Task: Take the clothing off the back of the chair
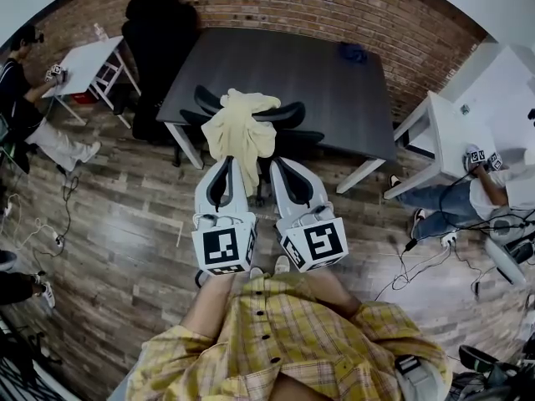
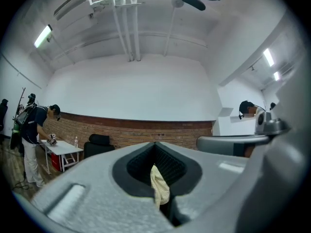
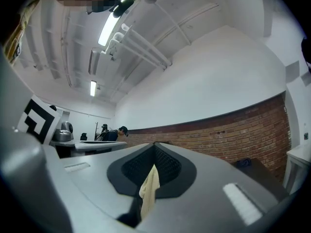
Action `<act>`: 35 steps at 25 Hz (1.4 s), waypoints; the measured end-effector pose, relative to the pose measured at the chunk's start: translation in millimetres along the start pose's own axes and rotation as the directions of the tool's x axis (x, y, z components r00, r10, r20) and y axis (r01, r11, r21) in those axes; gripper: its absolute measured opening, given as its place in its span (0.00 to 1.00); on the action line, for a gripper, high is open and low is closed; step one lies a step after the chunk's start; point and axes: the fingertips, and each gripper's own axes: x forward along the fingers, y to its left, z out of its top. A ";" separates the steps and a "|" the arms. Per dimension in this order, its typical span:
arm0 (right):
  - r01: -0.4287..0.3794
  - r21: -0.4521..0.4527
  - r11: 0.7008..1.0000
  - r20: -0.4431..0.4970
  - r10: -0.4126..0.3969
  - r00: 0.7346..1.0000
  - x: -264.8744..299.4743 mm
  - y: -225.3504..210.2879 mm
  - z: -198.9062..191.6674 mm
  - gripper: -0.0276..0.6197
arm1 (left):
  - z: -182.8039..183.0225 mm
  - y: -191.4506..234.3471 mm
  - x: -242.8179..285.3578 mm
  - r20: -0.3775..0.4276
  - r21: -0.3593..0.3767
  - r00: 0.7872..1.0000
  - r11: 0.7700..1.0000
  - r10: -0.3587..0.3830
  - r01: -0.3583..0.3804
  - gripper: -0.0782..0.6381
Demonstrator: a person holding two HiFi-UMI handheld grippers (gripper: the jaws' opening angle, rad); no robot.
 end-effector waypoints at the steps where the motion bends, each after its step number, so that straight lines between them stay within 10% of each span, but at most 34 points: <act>1: -0.001 -0.001 1.000 0.000 0.001 1.000 0.6 -1.8 -0.9 0.04 | -0.5 1.4 3.6 -0.003 0.004 1.000 1.000 0.006 -0.006 0.10; 11: -0.022 -0.008 1.000 0.006 0.022 1.000 8.7 -14.1 -5.0 0.04 | -2.4 9.8 41.2 -0.043 0.032 0.999 0.999 0.008 -0.006 0.11; 35: -0.015 -0.012 1.000 0.013 0.015 1.000 37.0 -45.6 -8.0 0.04 | -37.1 25.0 118.8 -0.168 0.005 0.985 0.999 -0.042 0.043 0.56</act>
